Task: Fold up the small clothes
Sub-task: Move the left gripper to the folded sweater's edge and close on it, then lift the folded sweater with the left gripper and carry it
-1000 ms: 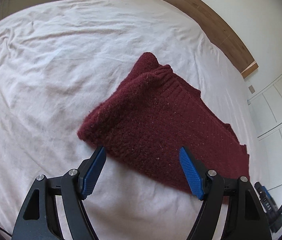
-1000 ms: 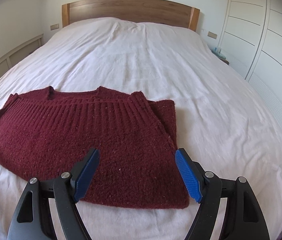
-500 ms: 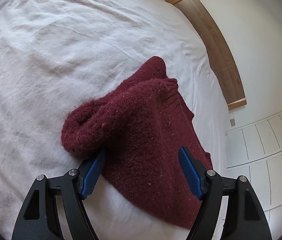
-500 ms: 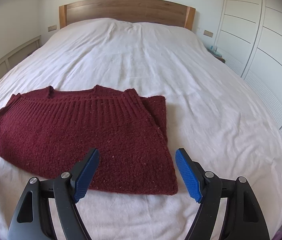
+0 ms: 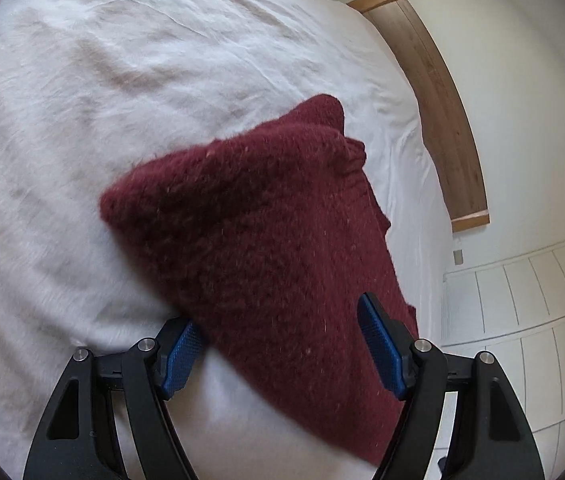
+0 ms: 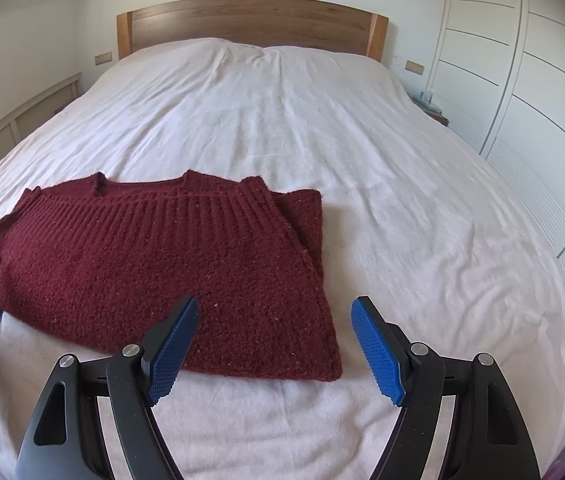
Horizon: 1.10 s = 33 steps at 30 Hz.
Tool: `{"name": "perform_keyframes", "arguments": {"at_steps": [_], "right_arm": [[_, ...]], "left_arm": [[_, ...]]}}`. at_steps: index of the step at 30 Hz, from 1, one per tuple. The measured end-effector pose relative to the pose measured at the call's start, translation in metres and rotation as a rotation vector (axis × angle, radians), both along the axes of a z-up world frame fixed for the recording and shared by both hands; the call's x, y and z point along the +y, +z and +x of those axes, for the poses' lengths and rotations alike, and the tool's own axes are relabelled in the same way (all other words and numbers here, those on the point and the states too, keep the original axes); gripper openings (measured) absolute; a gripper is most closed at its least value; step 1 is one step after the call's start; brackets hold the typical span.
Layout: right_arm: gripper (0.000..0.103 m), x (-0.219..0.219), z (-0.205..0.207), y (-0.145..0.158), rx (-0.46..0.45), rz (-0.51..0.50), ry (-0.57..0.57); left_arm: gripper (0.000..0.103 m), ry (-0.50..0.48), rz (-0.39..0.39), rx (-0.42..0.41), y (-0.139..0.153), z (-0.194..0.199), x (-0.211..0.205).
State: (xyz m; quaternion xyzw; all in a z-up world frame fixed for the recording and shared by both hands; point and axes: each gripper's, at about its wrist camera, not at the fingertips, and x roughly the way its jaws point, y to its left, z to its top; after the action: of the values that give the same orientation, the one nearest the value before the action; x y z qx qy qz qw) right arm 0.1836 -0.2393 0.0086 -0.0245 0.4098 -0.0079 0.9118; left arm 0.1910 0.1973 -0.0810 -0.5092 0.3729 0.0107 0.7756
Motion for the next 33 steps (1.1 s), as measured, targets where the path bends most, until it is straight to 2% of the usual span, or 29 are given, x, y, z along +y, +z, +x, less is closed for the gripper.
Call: {"name": "perform_keyframes", "arguments": {"at_steps": [2,7,8,13,18,22,27,33], "right_arm": [[0.079,-0.004,0.0,0.0,0.001,-0.004,-0.009],[0.079,-0.009,0.001,0.001,0.0,-0.015,-0.016],[0.079,-0.011,0.001,0.0,0.001,-0.014,-0.017],[0.079,-0.02,-0.002,-0.005,0.013,-0.002,-0.032],[0.079,-0.035,-0.011,-0.006,0.015,0.013,-0.056],[0.079,-0.053,-0.02,-0.005,0.011,0.035,-0.091],[0.079,-0.077,-0.033,-0.004,0.006,0.057,-0.135],[0.079,-0.108,-0.051,0.0,-0.004,0.078,-0.187]], "left_arm": [[0.068,0.053,-0.029,-0.027,-0.003,0.007,0.01],[0.046,0.165,-0.098,-0.046,-0.013,0.019,0.04],[0.045,0.182,-0.115,-0.041,-0.015,0.019,0.044],[0.024,0.171,-0.114,-0.02,-0.011,0.024,0.043],[0.019,0.132,-0.096,-0.05,0.014,0.031,0.029],[0.019,0.086,-0.117,-0.103,0.037,0.043,0.008],[0.019,0.019,-0.17,-0.158,0.064,0.065,-0.029],[0.018,-0.08,-0.188,-0.183,0.085,0.093,-0.089]]}}
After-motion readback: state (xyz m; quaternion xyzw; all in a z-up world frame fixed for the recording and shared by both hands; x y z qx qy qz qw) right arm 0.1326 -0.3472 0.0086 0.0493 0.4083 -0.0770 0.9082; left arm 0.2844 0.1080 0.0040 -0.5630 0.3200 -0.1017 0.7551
